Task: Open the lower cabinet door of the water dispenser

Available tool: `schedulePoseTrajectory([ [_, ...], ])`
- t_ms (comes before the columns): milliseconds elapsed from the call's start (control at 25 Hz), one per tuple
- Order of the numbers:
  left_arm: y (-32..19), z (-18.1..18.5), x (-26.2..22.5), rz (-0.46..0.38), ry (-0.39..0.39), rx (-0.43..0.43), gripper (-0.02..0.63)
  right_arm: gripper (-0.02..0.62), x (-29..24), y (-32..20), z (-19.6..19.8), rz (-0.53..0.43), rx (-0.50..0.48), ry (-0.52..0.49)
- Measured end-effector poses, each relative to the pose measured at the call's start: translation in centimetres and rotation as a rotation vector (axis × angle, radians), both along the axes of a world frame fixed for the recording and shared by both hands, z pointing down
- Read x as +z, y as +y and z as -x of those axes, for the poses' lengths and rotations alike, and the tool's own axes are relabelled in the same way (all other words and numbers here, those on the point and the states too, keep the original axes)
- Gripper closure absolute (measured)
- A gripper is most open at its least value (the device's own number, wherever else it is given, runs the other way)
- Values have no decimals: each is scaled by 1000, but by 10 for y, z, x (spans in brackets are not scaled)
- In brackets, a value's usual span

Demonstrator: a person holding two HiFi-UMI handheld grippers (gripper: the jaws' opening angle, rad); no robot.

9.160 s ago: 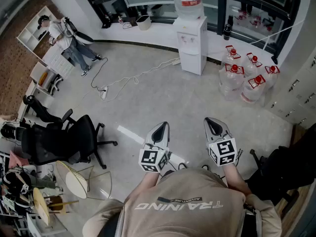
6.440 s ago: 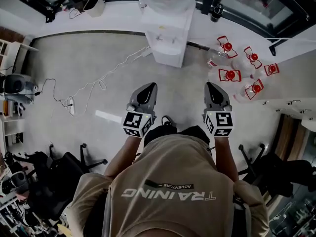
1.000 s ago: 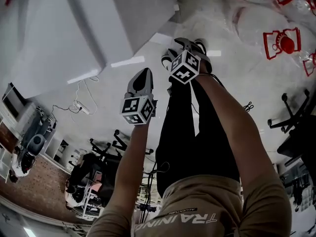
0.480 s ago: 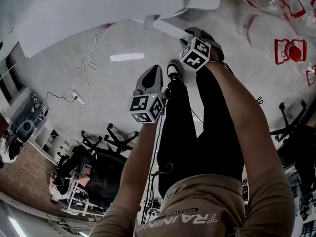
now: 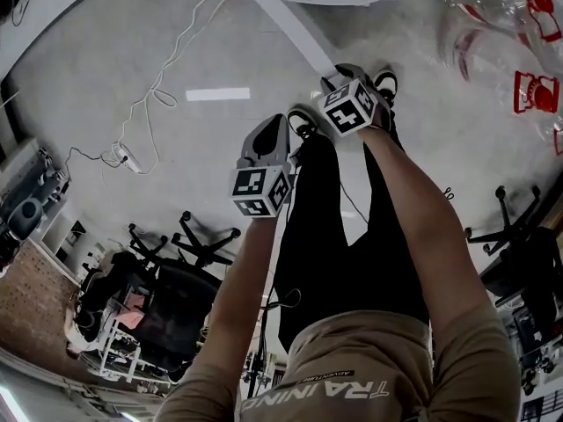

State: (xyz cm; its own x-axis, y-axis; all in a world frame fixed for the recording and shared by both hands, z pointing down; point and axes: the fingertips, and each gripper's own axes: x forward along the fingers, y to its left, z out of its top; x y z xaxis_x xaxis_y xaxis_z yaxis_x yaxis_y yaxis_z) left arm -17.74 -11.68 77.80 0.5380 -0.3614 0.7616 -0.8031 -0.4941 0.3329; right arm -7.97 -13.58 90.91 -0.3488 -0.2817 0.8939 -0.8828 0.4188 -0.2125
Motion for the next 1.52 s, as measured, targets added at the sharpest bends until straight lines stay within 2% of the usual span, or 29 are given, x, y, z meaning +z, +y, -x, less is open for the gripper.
schedulePoseTrajectory([
  [120,5,33,9,-13,-28,28,615,422,-1,3,30,22,52,-7],
  [280,11,76,24,12,-37,-22,615,422,0,7,78,49,48,-12],
  [440,11,111,22,3,-38,-44,615,482,1,-1,123,34,-25,15],
  [600,14,148,24,10,-42,-89,615,490,3,-16,162,38,-91,3],
  [760,12,184,37,33,-37,-172,615,503,4,-37,195,19,-169,0],
  [960,4,202,40,19,-27,-223,615,512,5,-63,228,-23,-260,9],
  [1240,1,220,42,25,-23,-227,615,518,2,-95,259,-10,-267,-23],
  [1320,-1,224,43,31,-23,-236,615,586,1,-102,268,-32,-315,-17],
  [1400,-6,224,42,26,-22,-234,615,586,2,-107,272,-56,-352,-6],
  [1520,-10,229,43,14,-31,-226,615,586,-2,-113,274,-65,-350,-16],
])
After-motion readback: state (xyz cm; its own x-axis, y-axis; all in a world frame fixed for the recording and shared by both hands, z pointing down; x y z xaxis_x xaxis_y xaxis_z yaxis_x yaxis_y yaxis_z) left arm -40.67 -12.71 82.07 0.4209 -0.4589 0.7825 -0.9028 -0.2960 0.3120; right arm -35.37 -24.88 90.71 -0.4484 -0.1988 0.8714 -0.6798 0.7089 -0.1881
